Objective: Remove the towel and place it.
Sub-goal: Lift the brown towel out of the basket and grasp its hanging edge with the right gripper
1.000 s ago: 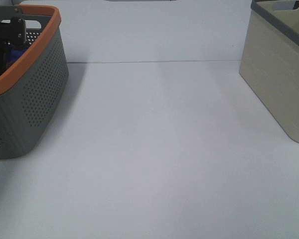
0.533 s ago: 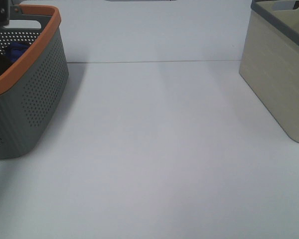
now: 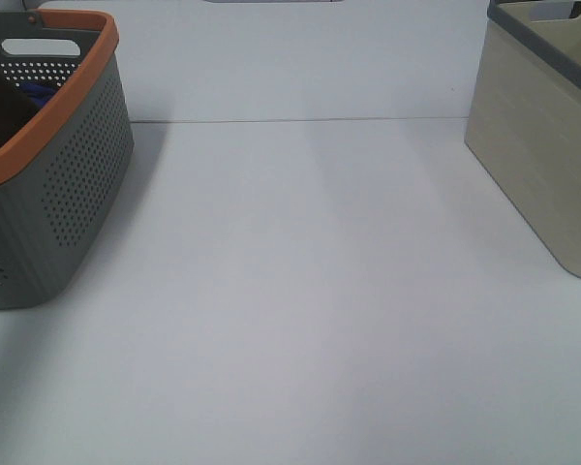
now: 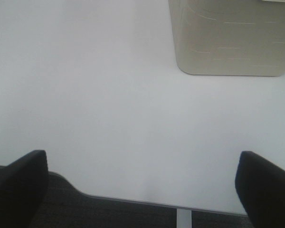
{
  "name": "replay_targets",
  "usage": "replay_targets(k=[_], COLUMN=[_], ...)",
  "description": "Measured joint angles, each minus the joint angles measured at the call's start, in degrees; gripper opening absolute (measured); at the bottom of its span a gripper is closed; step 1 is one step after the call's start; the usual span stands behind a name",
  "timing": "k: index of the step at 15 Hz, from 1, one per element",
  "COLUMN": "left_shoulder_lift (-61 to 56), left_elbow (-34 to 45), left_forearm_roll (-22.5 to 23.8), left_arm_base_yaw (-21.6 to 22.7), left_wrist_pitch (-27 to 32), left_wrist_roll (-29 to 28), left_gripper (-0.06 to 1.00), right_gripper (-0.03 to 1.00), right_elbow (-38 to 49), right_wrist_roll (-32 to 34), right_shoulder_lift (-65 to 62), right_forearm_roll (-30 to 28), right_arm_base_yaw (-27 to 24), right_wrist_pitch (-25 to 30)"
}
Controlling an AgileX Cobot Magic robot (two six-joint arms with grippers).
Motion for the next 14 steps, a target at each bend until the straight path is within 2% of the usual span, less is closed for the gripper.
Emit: replay_targets(k=[7,8,10,13,14], left_shoulder_lift=[-9.57,-10.66,-10.94,-11.06,-11.17], left_elbow=[0.00,-1.43,-3.84,-7.22,-7.51], left_forearm_roll=[-7.39,-10.94,-14.73,-25.21,-30.25], left_arm_base_yaw=[0.00,0.00,0.00,0.00,0.00], left_wrist_pitch=[-3.55,-4.58,-6.25,-8.82,-9.97], left_wrist_roll=[2.58,4.24,7.05,14.78,19.65], left_gripper=[0.00,0.00,0.00,0.00,0.00], right_gripper=[0.96,0.96,0.96,0.96,0.96], right_elbow=[0.00,0.00,0.00,0.00,-0.23], right_wrist_roll=[0.00,0.00,0.00,-0.06,-0.06], right_shoulder_lift=[0.00,0.00,0.00,0.00,0.00], right_forearm_roll=[0.00,0.00,0.00,0.00,0.00], right_arm_base_yaw=[0.00,0.00,0.00,0.00,0.00], right_wrist_pitch=[0.00,0.00,0.00,-0.17,-0.97])
